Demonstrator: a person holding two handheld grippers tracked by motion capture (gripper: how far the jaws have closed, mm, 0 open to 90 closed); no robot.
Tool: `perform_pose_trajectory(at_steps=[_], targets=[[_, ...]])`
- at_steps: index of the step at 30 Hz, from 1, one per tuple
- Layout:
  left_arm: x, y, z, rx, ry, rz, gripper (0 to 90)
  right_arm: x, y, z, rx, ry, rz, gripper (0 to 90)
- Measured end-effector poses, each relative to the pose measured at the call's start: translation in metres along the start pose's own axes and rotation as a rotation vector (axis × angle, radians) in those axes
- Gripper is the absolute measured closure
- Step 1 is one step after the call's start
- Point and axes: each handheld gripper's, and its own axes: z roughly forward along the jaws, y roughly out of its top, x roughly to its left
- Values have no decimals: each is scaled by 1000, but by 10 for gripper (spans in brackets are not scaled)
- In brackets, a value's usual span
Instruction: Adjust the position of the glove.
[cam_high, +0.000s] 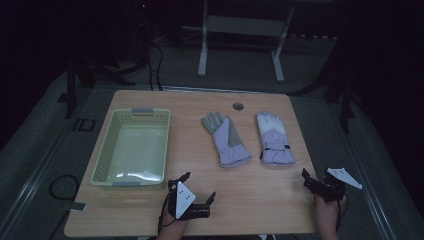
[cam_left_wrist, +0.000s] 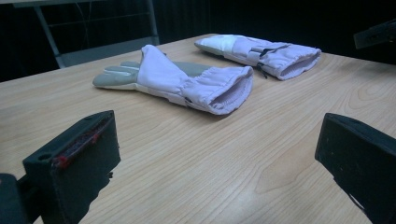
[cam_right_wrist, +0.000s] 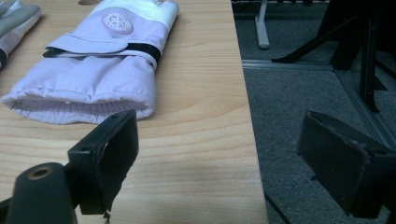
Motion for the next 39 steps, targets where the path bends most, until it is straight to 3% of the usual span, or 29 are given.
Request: perform_pose_trajectory(at_steps=[6, 7, 9, 11, 14, 15, 21, 29, 33, 35, 37, 39], targets=[[0, 0, 0, 0, -4, -2, 0, 0, 0, 1, 17, 14, -2, 130], [1, 0, 0, 0, -7, -4, 0, 0, 0, 1, 32, 58, -6, 132], [0, 0, 0, 0, -10, -2, 0, 3, 0, 1, 45, 75, -19, 131], [0, 0, 0, 0, -12, 3, 0, 5, 0, 0, 45, 70, -39, 129], [-1, 0, -1, -4, -14, 10, 0, 4, 4, 0, 58, 67, -22, 129], [-1, 0, -1, -5, -14, 11, 0, 3, 9, -2, 66, 65, 4, 129], [0, -1, -2, -6, -15, 1, 0, 3, 29, -5, 76, 58, 22, 133], [0, 0, -1, 7, -10, 1, 0, 14, 53, -3, 60, 69, -13, 133], [0, 0, -1, 5, -11, 3, 0, 19, 65, -3, 52, 101, -5, 132], [0, 0, -1, 0, -15, 4, 0, 22, 74, -3, 47, 114, -16, 131], [0, 0, -1, 1, -18, 1, 0, 30, 86, -3, 56, 105, -77, 123], [0, 0, -1, 4, -19, 3, 0, 35, 95, -3, 58, 80, -106, 118]])
